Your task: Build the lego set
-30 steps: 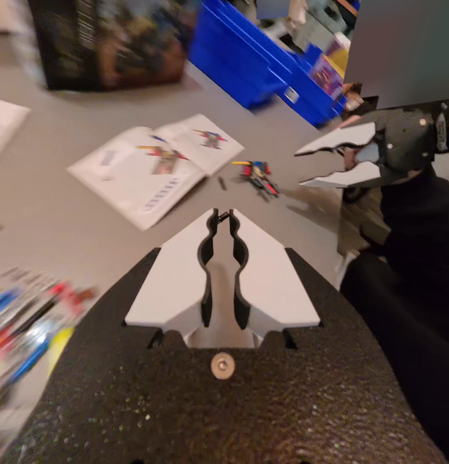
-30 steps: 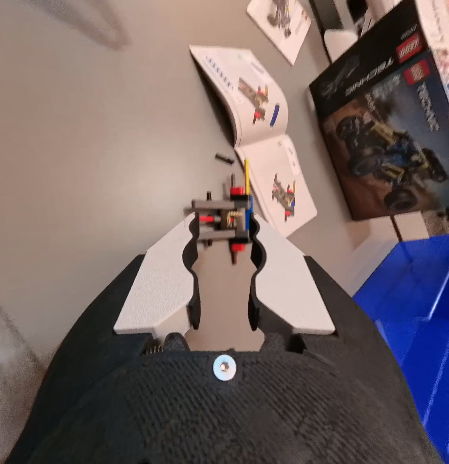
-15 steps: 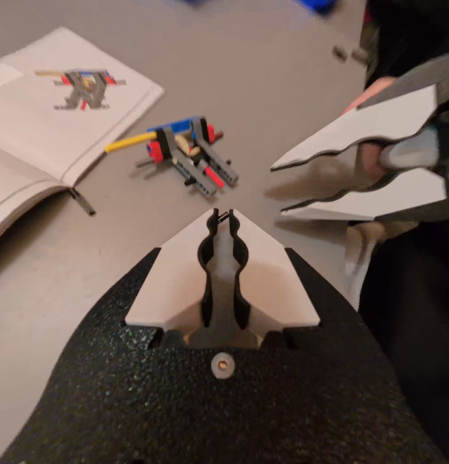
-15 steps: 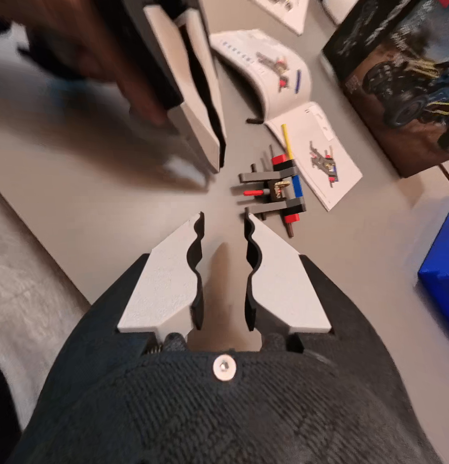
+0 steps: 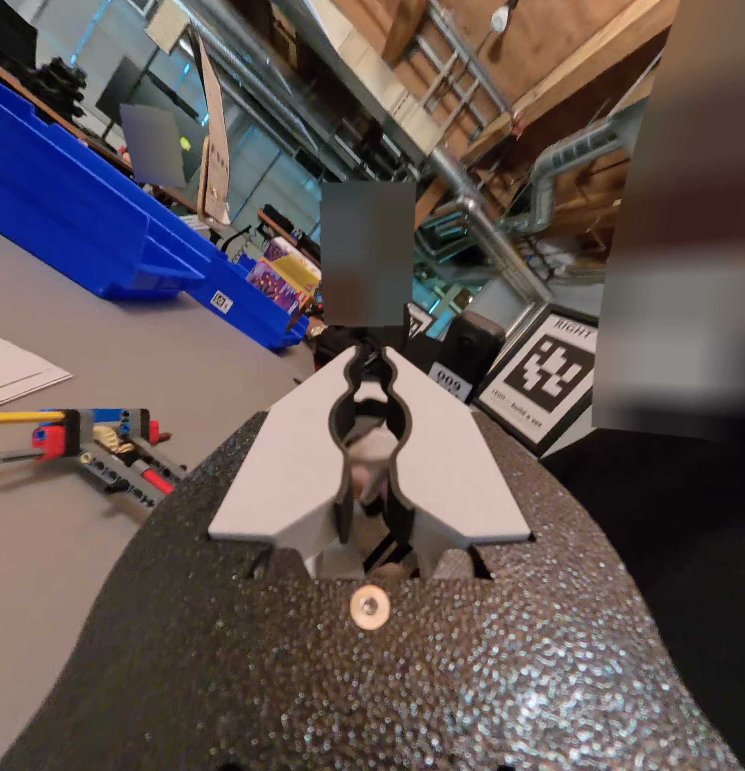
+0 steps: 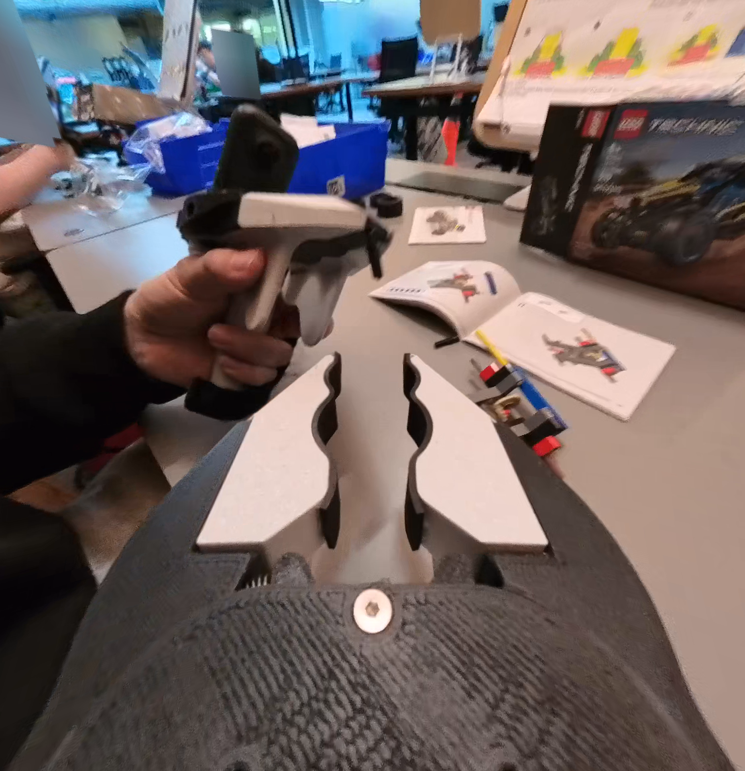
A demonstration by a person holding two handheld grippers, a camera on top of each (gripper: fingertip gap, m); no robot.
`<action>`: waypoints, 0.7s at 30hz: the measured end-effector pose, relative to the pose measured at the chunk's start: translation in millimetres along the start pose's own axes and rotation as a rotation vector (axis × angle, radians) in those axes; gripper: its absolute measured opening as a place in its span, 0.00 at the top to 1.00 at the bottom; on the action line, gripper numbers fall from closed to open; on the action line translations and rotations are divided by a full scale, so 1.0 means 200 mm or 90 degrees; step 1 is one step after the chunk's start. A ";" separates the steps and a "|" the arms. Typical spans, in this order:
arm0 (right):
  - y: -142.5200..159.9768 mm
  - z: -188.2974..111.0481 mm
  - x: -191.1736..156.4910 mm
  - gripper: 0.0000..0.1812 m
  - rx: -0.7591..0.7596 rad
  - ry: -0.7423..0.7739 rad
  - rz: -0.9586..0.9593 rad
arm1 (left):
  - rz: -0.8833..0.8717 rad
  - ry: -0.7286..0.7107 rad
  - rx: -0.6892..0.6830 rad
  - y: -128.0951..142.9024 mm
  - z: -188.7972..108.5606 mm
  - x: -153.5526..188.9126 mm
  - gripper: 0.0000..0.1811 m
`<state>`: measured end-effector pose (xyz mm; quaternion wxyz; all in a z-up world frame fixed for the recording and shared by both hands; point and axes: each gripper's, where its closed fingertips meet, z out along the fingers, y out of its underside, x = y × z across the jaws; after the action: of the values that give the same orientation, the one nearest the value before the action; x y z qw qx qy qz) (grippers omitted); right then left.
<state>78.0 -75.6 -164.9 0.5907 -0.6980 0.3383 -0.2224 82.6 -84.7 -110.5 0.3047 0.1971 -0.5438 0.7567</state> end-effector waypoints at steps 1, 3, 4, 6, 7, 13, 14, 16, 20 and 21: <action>-0.03 -0.02 0.03 0.87 0.018 0.014 -0.017 | 0.012 -0.005 -0.021 0.02 0.00 -0.01 0.97; -0.06 -0.05 0.02 0.89 0.033 -0.009 -0.057 | 0.061 -0.032 -0.083 0.08 -0.01 -0.04 0.97; -0.05 -0.05 0.02 0.89 0.017 -0.025 -0.063 | 0.093 -0.042 -0.112 0.10 -0.02 -0.05 0.97; 0.00 -0.06 0.03 0.88 -0.025 -0.043 -0.099 | 0.158 -0.064 -0.173 0.16 -0.03 -0.07 0.97; 0.04 -0.07 0.03 0.88 -0.050 -0.046 -0.129 | 0.187 -0.084 -0.211 0.19 -0.04 -0.10 0.97; 0.35 -0.20 0.17 0.87 -0.274 -0.012 -0.222 | 0.360 -0.185 -0.529 0.53 -0.11 -0.27 0.97; 0.35 -0.20 0.18 0.88 -0.270 -0.009 -0.208 | 0.384 -0.202 -0.568 0.57 -0.12 -0.30 0.97; 0.37 -0.21 0.17 0.89 -0.277 -0.024 -0.182 | 0.425 -0.244 -0.624 0.61 -0.12 -0.36 0.97; 0.41 -0.19 0.17 0.89 -0.319 -0.030 -0.217 | 0.461 -0.239 -0.640 0.63 -0.10 -0.37 0.90; 0.41 -0.18 0.16 0.89 -0.322 -0.034 -0.230 | 0.459 -0.231 -0.630 0.62 -0.10 -0.36 0.89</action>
<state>57.0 -130.3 -239.9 0.3578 -0.8771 0.2381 -0.2142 51.7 -111.9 -248.7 -0.0109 -0.0373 -0.9042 0.4253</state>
